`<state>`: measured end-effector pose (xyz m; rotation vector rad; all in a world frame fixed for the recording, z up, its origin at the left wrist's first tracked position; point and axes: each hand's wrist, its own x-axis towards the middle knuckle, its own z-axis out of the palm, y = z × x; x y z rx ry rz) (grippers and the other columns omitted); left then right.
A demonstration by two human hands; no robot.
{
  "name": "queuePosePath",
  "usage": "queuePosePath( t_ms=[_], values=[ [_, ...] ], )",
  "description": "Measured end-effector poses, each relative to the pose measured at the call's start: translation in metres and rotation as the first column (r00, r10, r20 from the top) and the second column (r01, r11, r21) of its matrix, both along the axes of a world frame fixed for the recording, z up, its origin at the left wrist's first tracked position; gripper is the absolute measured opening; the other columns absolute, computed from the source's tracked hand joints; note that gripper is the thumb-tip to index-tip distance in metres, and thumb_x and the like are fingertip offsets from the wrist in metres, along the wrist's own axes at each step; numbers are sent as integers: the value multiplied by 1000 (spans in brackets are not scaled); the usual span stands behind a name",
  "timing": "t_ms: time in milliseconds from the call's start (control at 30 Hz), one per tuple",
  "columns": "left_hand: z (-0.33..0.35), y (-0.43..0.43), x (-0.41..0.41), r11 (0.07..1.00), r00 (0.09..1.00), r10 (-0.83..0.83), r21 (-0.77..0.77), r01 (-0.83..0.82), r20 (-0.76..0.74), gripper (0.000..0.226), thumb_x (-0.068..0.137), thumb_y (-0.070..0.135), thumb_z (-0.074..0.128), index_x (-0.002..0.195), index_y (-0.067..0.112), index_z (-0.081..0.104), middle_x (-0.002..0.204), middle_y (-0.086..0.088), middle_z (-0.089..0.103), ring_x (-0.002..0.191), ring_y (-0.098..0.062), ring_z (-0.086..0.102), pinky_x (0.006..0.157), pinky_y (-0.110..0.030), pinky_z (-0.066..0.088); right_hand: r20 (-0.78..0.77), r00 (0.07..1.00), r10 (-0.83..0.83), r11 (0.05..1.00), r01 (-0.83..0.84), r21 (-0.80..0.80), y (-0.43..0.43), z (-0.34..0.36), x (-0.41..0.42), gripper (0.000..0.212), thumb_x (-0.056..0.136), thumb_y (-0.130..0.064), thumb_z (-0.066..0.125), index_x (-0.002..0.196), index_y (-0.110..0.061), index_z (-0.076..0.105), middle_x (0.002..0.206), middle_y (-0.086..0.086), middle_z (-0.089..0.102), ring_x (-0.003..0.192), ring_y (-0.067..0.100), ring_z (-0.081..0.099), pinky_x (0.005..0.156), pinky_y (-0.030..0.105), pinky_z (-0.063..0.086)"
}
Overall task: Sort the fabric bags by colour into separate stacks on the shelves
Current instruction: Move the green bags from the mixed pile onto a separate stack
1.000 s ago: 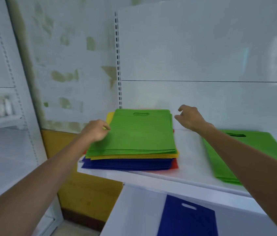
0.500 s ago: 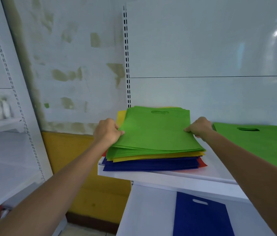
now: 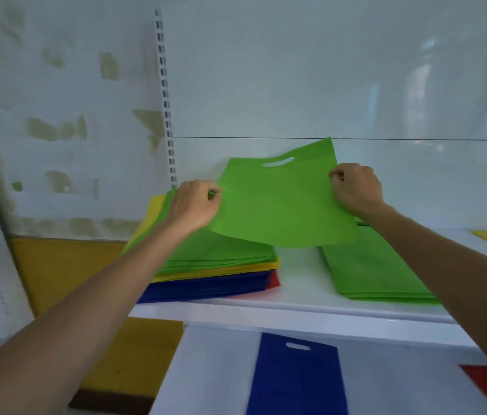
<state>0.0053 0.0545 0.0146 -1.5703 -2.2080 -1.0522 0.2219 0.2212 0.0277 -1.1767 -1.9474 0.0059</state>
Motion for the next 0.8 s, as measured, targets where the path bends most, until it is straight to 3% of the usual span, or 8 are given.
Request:
queuePosePath(
  t_ms=[200, 300, 467, 667, 800],
  values=[
    [1, 60, 86, 990, 996, -86, -116, 82, -32, 35, 95, 30, 47, 121, 13, 61, 127, -11, 59, 113, -28, 56, 96, -33, 44, 257, 962, -93, 994, 105, -33, 36, 9, 105, 36, 95, -26, 43, 122, -6, 55, 126, 14, 54, 117, 31, 47, 95, 43, 33],
    [-4, 81, 125, 989, 994, -95, -118, 90, -45, 33, 93, 32, 49, 118, 16, 64, 120, -12, 64, 110, -29, 57, 90, -33, 46, 325, 941, -98, 989, 128, -73, 55, 6, 148, 38, 95, -31, 44, 124, -6, 52, 129, 13, 52, 121, 30, 43, 97, 44, 32],
    [-30, 98, 167, 981, 996, -25, -196, 7, -86, 27, 87, 30, 51, 104, 21, 71, 110, -10, 68, 101, -30, 61, 82, -33, 49, 407, 913, -16, 969, 115, -220, 85, -23, 190, 41, 95, -34, 46, 126, -8, 50, 133, 12, 48, 124, 31, 40, 101, 45, 32],
    [-77, 98, 200, 937, 993, 38, -341, -73, -108, 27, 87, 30, 51, 106, 21, 69, 114, -7, 65, 106, -28, 58, 81, -30, 45, 584, 804, 117, 910, 148, -386, 109, -78, 205, 44, 95, -36, 43, 126, -6, 49, 134, 17, 48, 122, 32, 46, 102, 43, 38],
    [-87, 98, 201, 934, 999, 44, -355, -44, -8, 26, 89, 26, 51, 106, 21, 69, 115, -7, 64, 106, -29, 57, 78, -30, 45, 558, 815, 153, 887, 136, -441, 112, -93, 206, 44, 96, -37, 40, 127, -7, 52, 134, 15, 50, 122, 29, 46, 100, 35, 38]
  ],
)
